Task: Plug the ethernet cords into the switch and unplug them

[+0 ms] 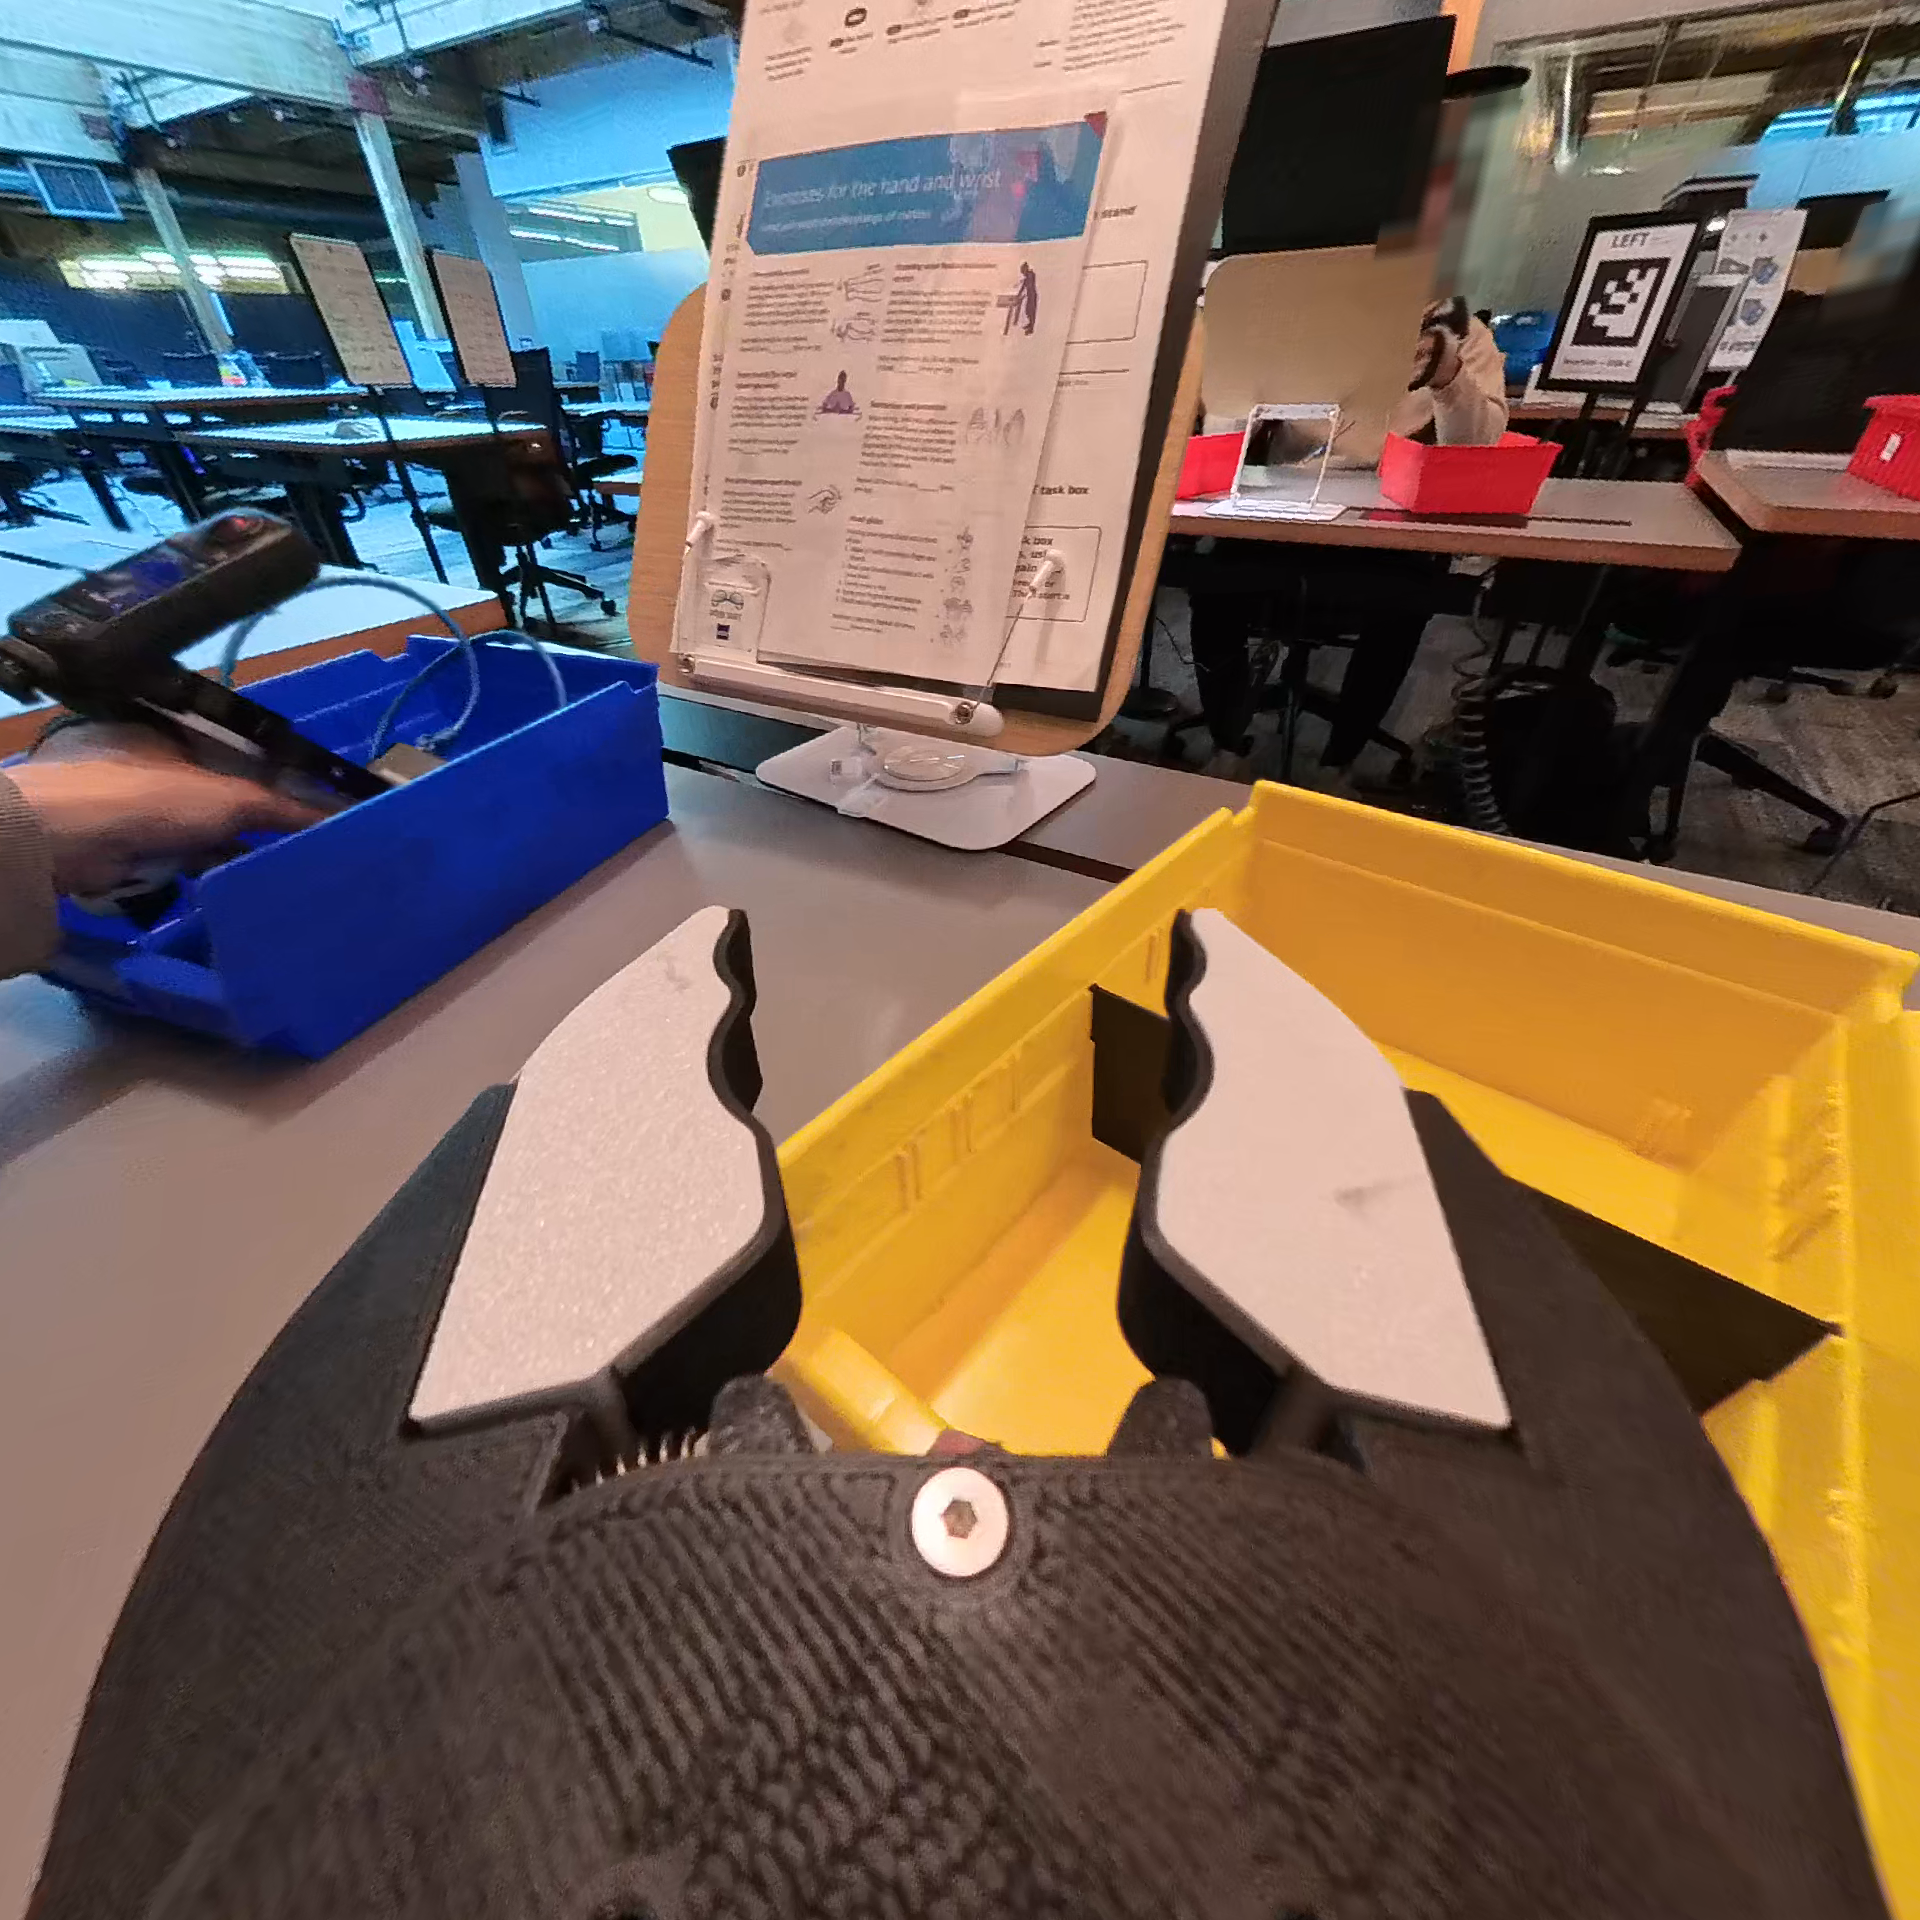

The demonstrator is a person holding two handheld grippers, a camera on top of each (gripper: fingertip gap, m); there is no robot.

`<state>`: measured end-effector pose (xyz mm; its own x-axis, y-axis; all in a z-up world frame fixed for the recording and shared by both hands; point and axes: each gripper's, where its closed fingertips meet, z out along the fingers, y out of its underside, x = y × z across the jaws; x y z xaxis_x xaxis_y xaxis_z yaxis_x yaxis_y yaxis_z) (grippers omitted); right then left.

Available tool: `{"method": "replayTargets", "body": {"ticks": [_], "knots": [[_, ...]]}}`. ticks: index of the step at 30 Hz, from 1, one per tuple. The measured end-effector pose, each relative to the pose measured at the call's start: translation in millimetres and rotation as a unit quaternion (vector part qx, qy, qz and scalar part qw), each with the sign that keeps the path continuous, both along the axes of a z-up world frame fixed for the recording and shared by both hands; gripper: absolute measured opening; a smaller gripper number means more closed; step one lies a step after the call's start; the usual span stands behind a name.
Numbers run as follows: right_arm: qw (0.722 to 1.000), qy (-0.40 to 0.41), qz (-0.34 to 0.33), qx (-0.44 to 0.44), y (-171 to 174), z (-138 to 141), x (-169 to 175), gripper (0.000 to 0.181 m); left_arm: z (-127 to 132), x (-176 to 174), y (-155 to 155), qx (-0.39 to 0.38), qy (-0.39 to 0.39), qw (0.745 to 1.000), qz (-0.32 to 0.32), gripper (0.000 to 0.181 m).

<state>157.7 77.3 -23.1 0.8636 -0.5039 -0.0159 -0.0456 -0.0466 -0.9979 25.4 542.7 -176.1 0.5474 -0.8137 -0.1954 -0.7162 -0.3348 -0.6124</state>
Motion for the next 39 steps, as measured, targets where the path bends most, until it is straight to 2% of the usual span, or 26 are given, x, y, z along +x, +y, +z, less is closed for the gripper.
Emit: {"method": "replayTargets", "body": {"ticks": [2,5,7,10,13,18,19,21,23,27,29,31,34,39], "knots": [[1.000,0.001,0.011,-0.003,5,-1,-4,0.075,12,0,-5,0.008,-0.009,1.000,-0.016,0.061],[1.000,-0.002,0.024,-0.012,12,-2,-10,0.075,46,1,-15,0.039,-0.027,0.997,-0.057,0.060],[0.999,-0.007,0.032,-0.018,16,-2,-15,0.075,81,0,-26,0.074,-0.044,0.992,-0.088,0.060],[0.999,-0.005,0.053,-0.008,24,3,-25,0.074,146,-3,-53,0.139,-0.076,0.977,-0.144,0.060],[0.996,0.005,0.088,0.022,34,14,-41,0.074,217,-10,-93,0.215,-0.109,0.948,-0.206,0.060],[0.989,-0.008,0.143,0.044,50,33,-74,0.078,334,-34,-182,0.289,-0.229,0.881,-0.297,0.060],[0.987,-0.012,0.155,0.044,51,36,-80,0.079,350,-39,-201,0.293,-0.246,0.867,-0.320,0.060],[0.983,-0.015,0.178,0.051,52,44,-92,0.081,367,-45,-235,0.279,-0.259,0.848,-0.368,0.060],[0.979,-0.014,0.191,0.072,48,56,-99,0.082,365,-46,-259,0.259,-0.249,0.835,-0.416,0.060],[0.976,-0.031,0.184,0.115,30,85,-105,0.077,337,-45,-301,0.190,-0.257,0.813,-0.486,0.060],[0.974,-0.041,0.187,0.122,23,94,-109,0.072,313,-45,-320,0.165,-0.237,0.807,-0.515,0.060],[0.968,-0.033,0.212,0.131,21,99,-120,0.065,280,-39,-326,0.165,-0.203,0.809,-0.526,0.060],[0.956,0.035,0.264,0.121,35,85,-134,0.058,225,-25,-326,0.142,-0.185,0.810,-0.538,0.060],[0.928,0.193,0.301,0.102,85,29,-140,0.062,149,-20,-328,0.110,-0.184,0.788,-0.577,0.060]]}}
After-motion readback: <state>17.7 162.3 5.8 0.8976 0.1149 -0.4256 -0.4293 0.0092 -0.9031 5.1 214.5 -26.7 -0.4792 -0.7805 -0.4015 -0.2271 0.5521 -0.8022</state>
